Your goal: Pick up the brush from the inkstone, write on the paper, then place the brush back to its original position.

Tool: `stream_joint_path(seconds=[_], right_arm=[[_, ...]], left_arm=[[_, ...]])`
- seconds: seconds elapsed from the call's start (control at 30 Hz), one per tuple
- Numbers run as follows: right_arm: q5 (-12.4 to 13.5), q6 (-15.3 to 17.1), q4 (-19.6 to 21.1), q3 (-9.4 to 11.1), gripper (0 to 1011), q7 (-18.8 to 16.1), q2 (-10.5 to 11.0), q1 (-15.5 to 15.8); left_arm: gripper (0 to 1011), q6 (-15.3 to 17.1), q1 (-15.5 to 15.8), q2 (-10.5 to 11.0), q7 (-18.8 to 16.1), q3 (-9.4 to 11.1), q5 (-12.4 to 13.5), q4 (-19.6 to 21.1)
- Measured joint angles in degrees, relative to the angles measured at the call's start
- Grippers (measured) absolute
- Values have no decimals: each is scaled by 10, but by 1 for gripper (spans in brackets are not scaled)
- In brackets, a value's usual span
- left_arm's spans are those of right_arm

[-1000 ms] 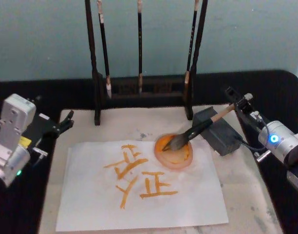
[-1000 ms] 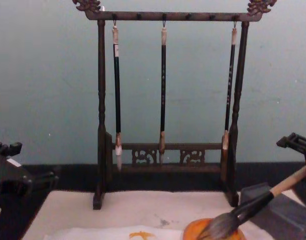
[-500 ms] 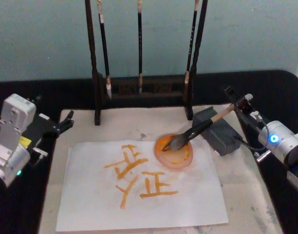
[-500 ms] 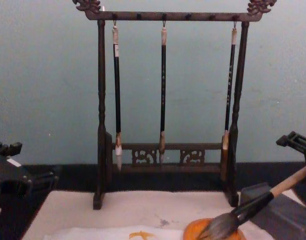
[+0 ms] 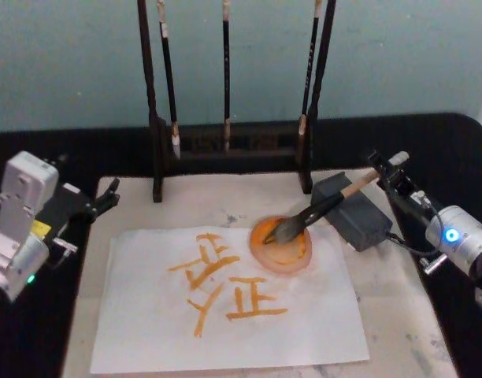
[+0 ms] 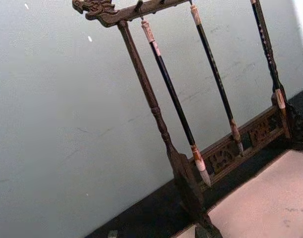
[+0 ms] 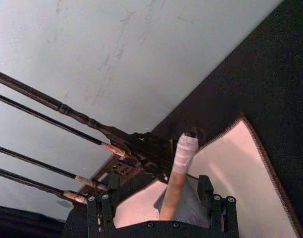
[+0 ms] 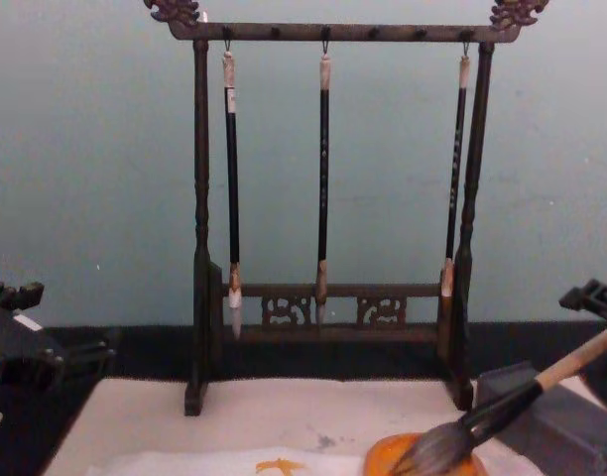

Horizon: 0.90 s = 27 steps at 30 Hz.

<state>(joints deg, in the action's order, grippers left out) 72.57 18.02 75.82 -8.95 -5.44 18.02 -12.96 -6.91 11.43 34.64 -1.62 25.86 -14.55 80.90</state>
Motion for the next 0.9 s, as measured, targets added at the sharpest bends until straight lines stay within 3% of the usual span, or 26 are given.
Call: stream_joint_path(seconds=[0.37, 0.7, 0.83, 0.9], right_arm=[[24, 1, 66, 2, 1000, 22, 31, 51], [42, -5, 145, 6, 1000, 14, 67, 110], [20, -25, 174, -4, 1000, 2, 83, 125], [-6, -46, 189, -15, 1000, -4, 92, 130]], left_arm=[[1010, 0, 0, 0, 0, 0, 0, 0], [1010, 0, 0, 0, 0, 0, 0, 0], [1010, 0, 0, 0, 0, 0, 0, 0], [1010, 0, 0, 0, 0, 0, 0, 0]])
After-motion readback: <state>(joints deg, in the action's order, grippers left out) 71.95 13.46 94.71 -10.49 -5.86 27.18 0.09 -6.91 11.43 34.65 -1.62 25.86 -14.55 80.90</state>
